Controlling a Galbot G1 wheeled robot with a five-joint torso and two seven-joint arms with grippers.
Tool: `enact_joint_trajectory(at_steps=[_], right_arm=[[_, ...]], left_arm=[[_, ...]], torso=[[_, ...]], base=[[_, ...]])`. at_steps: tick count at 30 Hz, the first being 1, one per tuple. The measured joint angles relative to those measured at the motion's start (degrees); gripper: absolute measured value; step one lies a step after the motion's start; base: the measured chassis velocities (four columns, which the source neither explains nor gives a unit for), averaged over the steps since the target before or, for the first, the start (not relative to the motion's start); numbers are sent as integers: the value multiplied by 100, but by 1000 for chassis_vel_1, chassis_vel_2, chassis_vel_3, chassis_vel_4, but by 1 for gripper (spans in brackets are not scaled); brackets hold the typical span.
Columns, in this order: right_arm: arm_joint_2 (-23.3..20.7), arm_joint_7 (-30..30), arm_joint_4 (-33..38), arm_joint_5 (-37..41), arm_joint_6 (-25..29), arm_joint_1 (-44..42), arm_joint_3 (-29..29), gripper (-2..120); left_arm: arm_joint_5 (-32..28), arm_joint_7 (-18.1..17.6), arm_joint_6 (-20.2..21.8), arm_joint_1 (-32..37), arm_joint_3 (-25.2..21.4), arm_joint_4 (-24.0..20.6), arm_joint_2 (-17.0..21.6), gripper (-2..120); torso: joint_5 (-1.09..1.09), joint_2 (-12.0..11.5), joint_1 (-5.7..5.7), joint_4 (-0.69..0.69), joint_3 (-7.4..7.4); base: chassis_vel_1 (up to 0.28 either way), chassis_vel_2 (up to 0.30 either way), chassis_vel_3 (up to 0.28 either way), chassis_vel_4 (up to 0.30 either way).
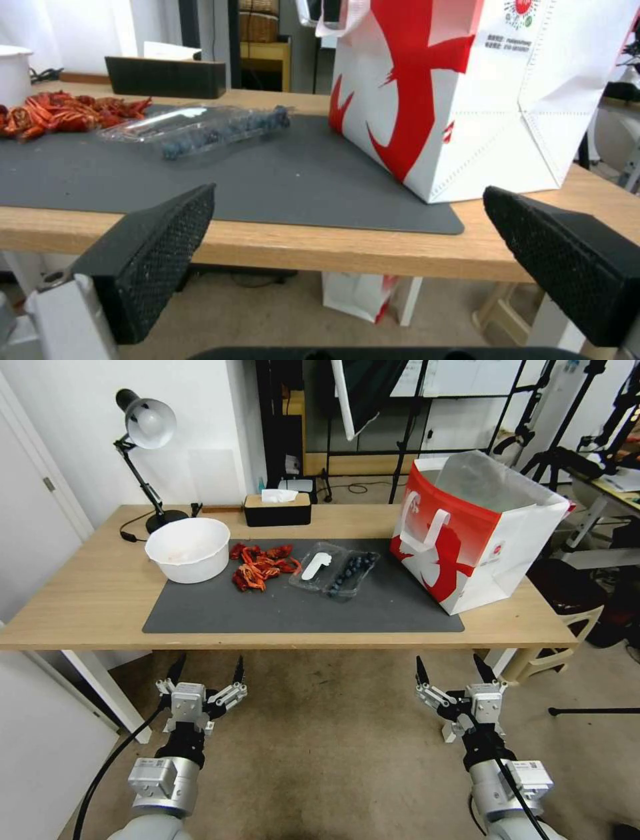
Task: Close the takeout container lid, then place the container into the takeout bag.
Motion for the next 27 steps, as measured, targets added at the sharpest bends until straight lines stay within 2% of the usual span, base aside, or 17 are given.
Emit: enact_joint_trajectory(at_steps=[18,21,22,25,27], right_arm=[[69,-107,10,-81,-83,-20,-6,100],[553,-773,168,-551,-608,-133,-70,100],[553,-773,168,-551,-608,-133,-70,100],[617,-894,204,-569,-669,-82,48,100],[617,-897,209,-559,-669,-70,84,100]], left_arm=[[-32,-21,8,-7,15,0,8,100],[-488,-350,281,-122,281,-134,128,100],[-488,-350,281,-122,281,-134,128,100],[-1255,-910,758,-316,732,-375,334,100],[-1422,-1003,851,-365,835,-411,375,100]], torso=[[0,0,0,1,0],[-2,0,0,-2,0],[-2,0,0,-2,0],[0,0,0,0,0],[3,0,0,0,0]], base=[[0,0,0,0],[0,0,0,0],[0,0,0,0],[0,0,0,0],[0,0,0,0]])
